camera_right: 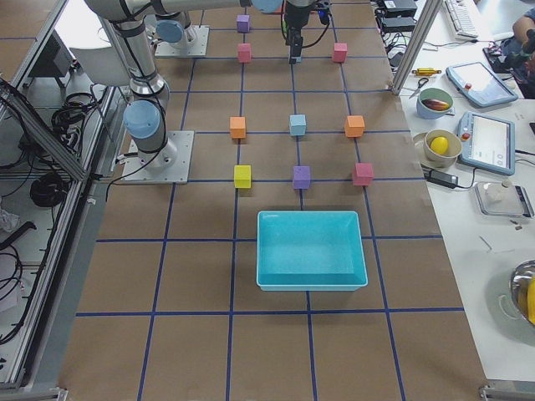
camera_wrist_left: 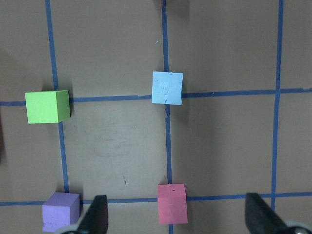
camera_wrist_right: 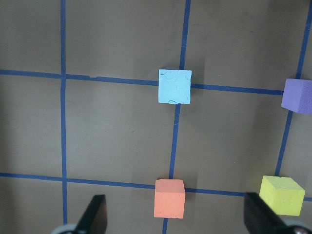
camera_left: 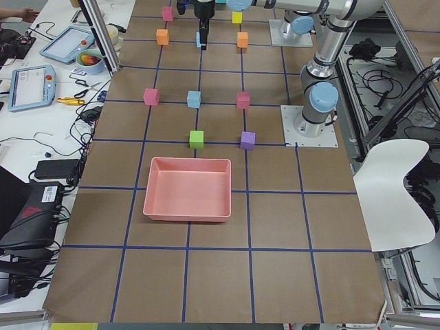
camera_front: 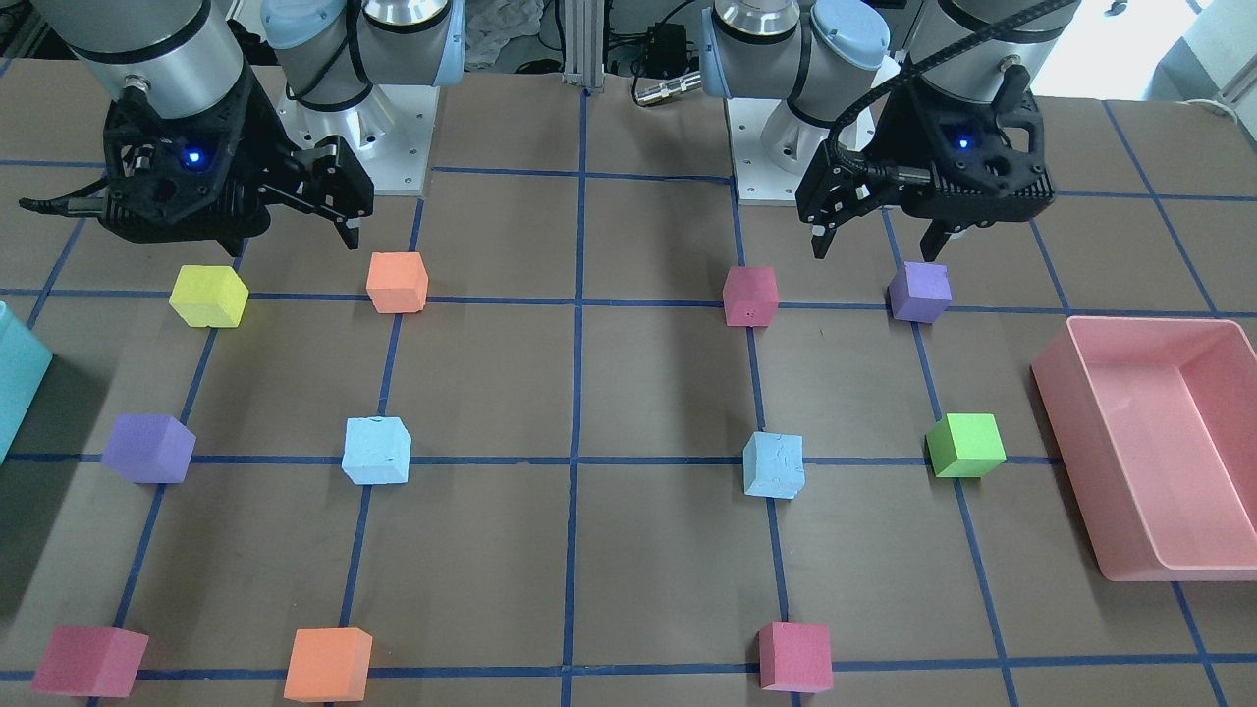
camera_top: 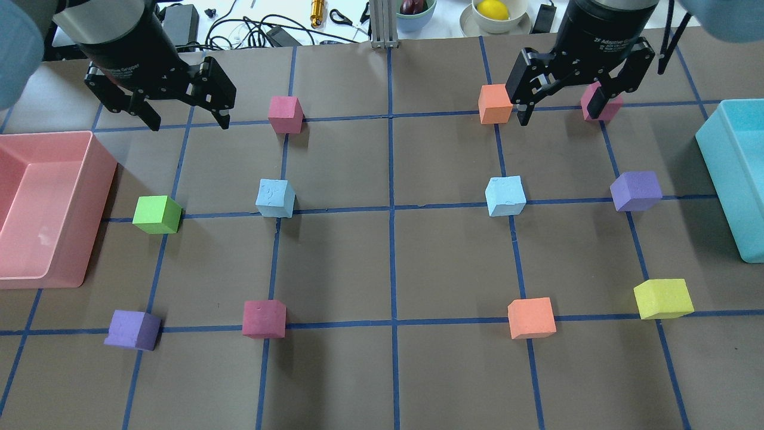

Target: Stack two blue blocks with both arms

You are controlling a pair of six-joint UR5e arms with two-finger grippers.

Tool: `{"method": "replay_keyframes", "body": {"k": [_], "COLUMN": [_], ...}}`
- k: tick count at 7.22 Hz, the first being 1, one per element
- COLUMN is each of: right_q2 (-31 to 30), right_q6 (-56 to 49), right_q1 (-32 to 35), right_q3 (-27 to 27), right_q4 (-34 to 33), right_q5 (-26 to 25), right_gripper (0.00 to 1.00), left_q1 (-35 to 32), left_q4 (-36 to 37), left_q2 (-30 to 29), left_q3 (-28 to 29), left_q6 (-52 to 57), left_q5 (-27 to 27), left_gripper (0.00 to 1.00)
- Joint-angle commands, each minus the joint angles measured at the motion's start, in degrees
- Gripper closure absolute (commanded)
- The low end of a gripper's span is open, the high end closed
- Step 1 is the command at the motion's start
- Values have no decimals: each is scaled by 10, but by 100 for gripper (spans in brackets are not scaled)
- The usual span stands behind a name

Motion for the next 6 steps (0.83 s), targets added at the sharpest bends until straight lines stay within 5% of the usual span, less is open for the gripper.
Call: {"method": "replay_keyframes", "body": {"k": [1,5,6], "right_q2": [0,22,51], "right_q6": [-1,-7,-11], "right_q1": [0,-1,-1], "right_q3": [0,13,58], "right_q4": [0,-21,-85], "right_q5": [0,-3,-29], "right_gripper": [0,0,0], "left_q1": [1,1,0], "left_q4": [19,19,18], "left_q2": [-2,3,4], "left_q3": [2,-6,-8], "left_q6": [5,6,6], "left_q5": [0,1,2], "left_gripper": [0,0,0]}}
